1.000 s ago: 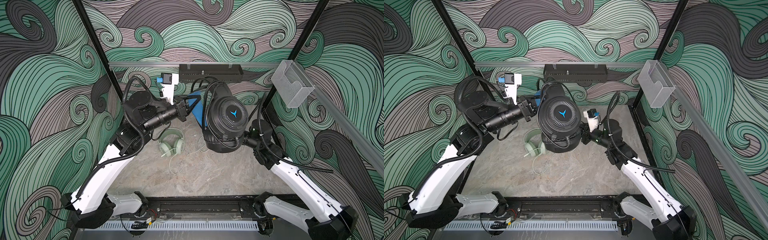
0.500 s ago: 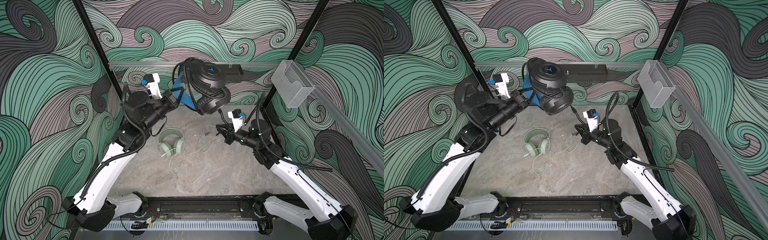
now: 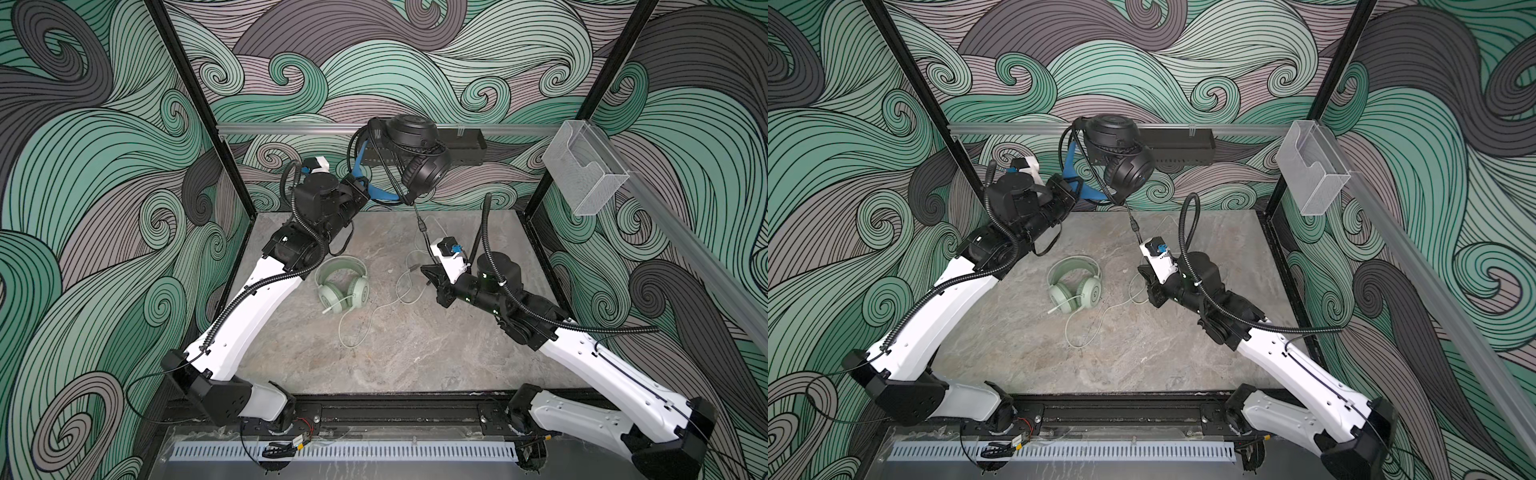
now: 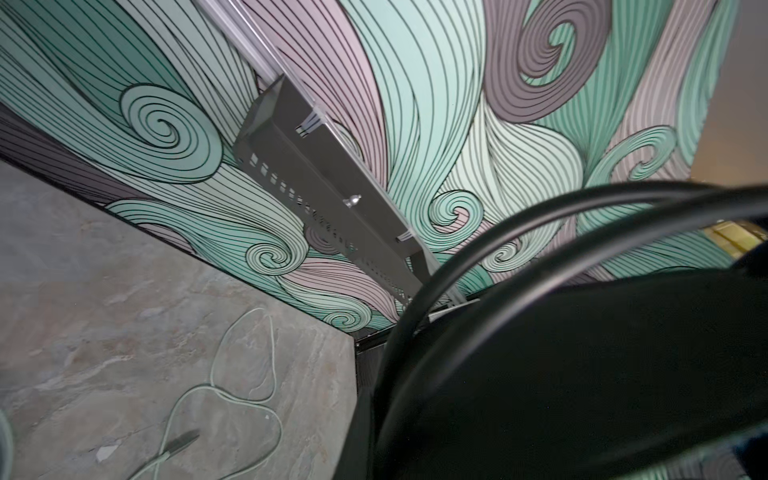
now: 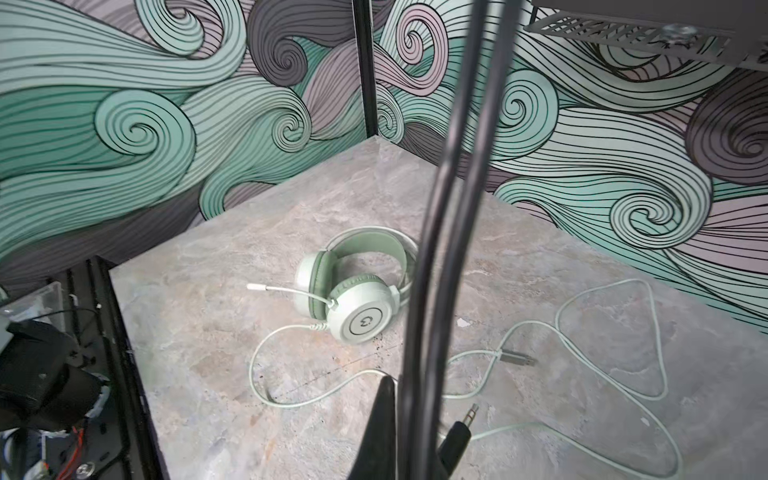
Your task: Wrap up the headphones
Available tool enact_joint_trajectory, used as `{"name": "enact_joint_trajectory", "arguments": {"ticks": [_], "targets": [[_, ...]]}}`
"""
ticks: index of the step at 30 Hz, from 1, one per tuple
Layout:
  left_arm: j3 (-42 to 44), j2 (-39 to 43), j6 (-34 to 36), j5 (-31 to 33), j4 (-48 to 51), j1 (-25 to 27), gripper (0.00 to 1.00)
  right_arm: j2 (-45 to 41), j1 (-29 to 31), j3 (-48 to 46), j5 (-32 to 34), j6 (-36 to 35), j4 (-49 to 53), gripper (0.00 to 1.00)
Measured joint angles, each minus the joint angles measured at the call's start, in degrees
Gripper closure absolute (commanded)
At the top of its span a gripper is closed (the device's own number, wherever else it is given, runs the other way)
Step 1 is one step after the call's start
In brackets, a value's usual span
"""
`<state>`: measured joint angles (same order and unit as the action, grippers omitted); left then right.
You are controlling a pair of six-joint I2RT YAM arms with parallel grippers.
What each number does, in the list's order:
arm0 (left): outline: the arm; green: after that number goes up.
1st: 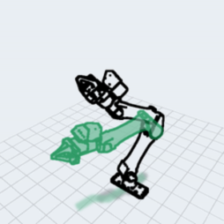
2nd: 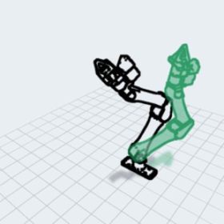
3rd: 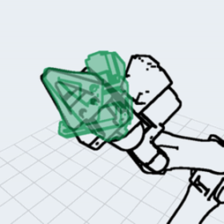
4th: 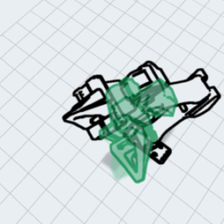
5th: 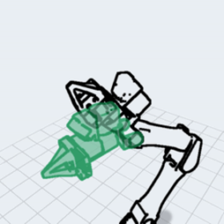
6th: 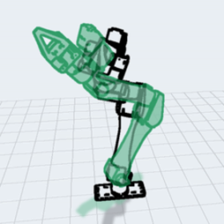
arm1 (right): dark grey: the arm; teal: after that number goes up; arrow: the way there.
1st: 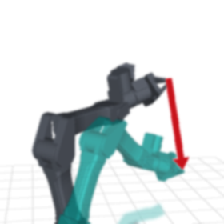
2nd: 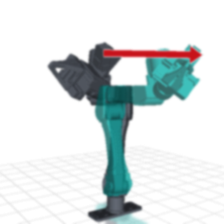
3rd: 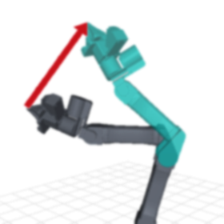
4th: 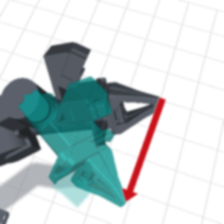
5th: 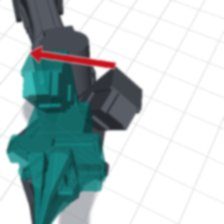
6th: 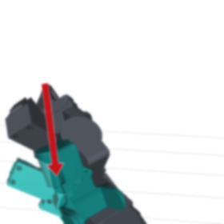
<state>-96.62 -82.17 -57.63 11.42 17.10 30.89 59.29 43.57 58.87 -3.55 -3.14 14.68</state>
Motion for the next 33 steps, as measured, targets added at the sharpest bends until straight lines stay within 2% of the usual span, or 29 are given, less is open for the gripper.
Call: {"name": "enact_joint_trajectory", "arguments": {"ticks": [2,9,13,18,26,33], "targets": [[-0.4,-1.6,1.7,2.5,1.2,0.0,1.0,0.7,1.4,1.4,1.6,-1.4,1.5,1.0],[0.7,-7.5,14.4,13.1,3.9,1.7,1.0,7.5,5.5,8.1,4.4,-5.0,7.5,1.0],[5.6,-7.7,23.5,19.1,5.3,4.0,1.0,9.9,6.2,11.5,5.9,-7.1,12.8,1.0],[7.2,-7.6,33.5,23.5,8.2,6.9,1.0,11.6,6.3,18.3,8.7,-10.6,21.0,1.0],[10.9,-3.9,46.2,24.1,9.0,9.5,1.0,14.8,7.6,27.2,15.3,-18.5,32.9,1.0],[10.6,-2.6,51.3,19.8,16.3,9.7,1.0,16.3,14.3,27.9,21.5,-28.7,35.4,1.0]]}}
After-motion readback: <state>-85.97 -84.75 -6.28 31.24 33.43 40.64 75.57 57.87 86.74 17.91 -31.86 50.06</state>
